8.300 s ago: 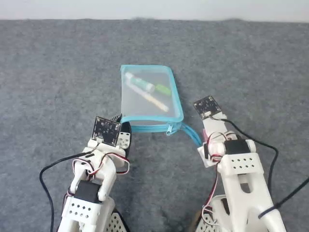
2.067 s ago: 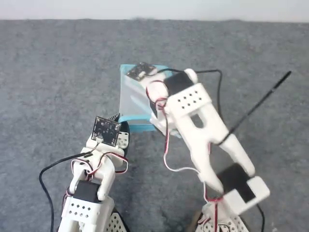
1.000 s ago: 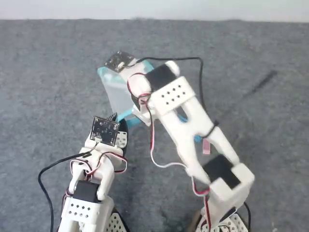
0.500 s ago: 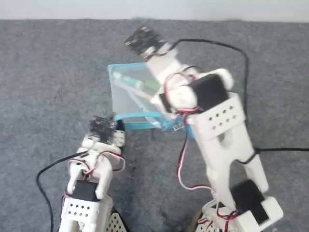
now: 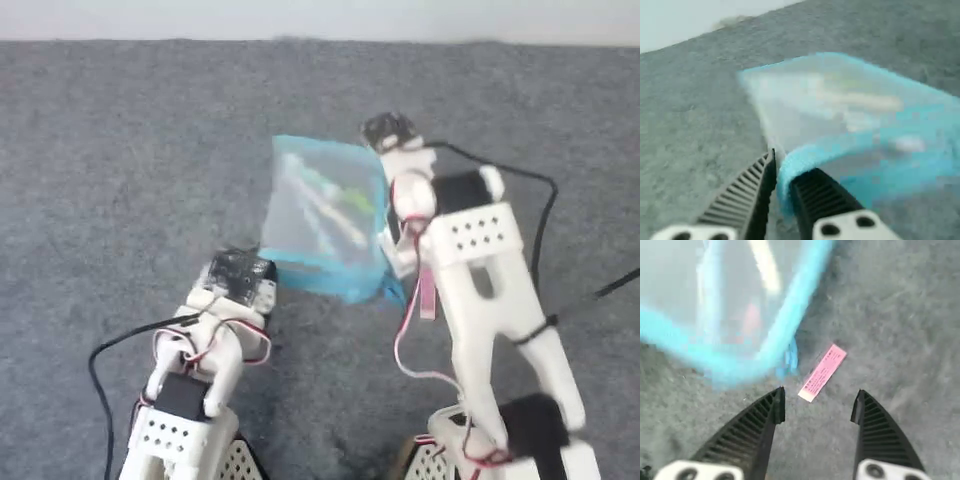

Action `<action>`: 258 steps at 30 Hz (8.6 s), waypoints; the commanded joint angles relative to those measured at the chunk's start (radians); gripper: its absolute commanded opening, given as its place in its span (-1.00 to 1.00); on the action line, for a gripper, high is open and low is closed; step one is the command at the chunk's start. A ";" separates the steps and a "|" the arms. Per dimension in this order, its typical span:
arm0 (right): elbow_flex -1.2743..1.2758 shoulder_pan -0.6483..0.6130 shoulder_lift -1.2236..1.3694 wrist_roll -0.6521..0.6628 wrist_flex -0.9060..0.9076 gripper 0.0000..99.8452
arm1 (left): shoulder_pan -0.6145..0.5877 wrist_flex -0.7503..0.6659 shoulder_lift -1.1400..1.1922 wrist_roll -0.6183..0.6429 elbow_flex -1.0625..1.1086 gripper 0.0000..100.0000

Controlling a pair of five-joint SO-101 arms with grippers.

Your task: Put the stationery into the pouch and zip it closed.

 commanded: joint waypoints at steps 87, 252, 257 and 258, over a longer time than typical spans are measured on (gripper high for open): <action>0.773 0.139 -0.062 -0.051 -0.759 -0.75 | -0.209 -0.080 -0.020 0.123 -0.002 -0.98; -0.704 -0.332 0.397 -0.035 0.202 -0.58 | 0.207 0.057 -0.018 -0.060 -0.002 -0.98; -0.707 -0.271 0.351 -0.023 0.199 -0.58 | 0.206 0.057 -0.020 -0.060 -0.002 -0.98; -0.707 -0.262 0.325 -0.009 0.199 -0.58 | 0.206 0.054 -0.020 -0.060 -0.002 -0.98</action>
